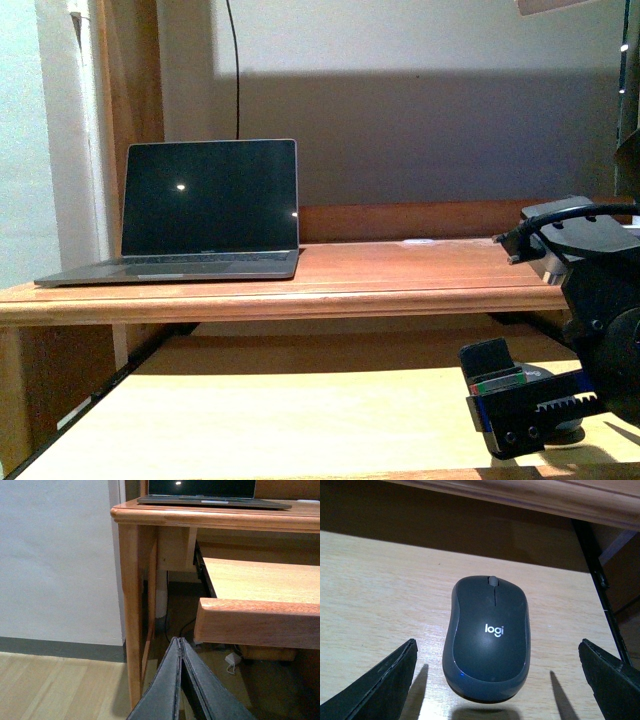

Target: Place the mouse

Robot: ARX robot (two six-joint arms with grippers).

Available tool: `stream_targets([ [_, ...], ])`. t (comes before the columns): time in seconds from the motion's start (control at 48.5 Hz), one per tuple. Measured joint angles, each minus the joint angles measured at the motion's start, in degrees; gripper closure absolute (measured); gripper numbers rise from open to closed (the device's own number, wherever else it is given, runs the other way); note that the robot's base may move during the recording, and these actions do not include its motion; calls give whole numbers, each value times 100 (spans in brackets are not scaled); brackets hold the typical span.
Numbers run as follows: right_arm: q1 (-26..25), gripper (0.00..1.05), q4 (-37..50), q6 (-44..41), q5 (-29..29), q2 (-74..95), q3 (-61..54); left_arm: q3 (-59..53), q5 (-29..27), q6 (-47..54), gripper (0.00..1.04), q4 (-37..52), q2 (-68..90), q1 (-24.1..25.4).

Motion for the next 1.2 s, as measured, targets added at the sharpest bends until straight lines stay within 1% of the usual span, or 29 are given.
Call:
stream_targets([
  [0.082, 13, 7, -2, -9, 66, 177, 94, 2, 0, 0, 102, -796, -601, 0],
  [0.124, 11, 7, -4, -9, 98, 271, 157, 2, 2, 0, 102, -927, -791, 0],
  [0.309, -15, 7, -52, -39, 251, 673, 531, 2, 0, 0, 102, -992, -960, 0],
  [0.639, -129, 7, -520, 72, 219, 1082, 953, 2, 0, 0, 102, -1003, -970, 0],
  [0.742, -203, 26, -564, 269, 70, 1108, 962, 2, 0, 0, 102, -1003, -970, 0],
  [0.887, -271, 43, -562, 389, -50, 1099, 940, 2, 0, 0, 102, -1003, -970, 0],
  [0.928, -282, 47, -560, 415, -63, 1071, 929, 2, 0, 0, 100, -1003, -970, 0],
  [0.969, -293, 49, -560, 433, -74, 1032, 916, 2, -2, 0, 94, -1003, -970, 0],
  [1.093, -295, 50, -570, 509, -122, 807, 850, 2, -2, 0, 79, -1003, -970, 0],
  [1.134, -293, 50, -575, 514, -122, 737, 848, 2, -2, 0, 75, -1003, -970, 0],
  [1.196, -282, 50, -664, 566, -168, 501, 848, 2, -2, 0, 66, -1003, -970, 0],
])
